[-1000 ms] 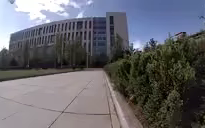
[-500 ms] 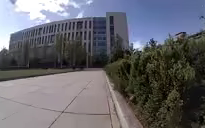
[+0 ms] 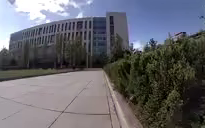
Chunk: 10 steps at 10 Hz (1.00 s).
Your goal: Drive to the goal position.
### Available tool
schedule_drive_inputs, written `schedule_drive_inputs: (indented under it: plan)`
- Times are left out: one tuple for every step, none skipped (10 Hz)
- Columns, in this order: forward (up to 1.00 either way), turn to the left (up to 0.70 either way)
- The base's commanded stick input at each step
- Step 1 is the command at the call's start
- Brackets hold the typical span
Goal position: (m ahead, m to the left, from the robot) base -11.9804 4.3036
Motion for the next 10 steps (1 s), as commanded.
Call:
schedule_drive_inputs:
  plan:
    - [0.04,0.0]
    - [0.04,0.0]
    - [0.04,0.0]
    - [0.04,0.0]
    - [0.04,0.0]
    - [0.05,0.0]
    - [0.05,0.0]
    - [0.04,0.0]
    - [0.05,0.0]
    - [0.04,0.0]
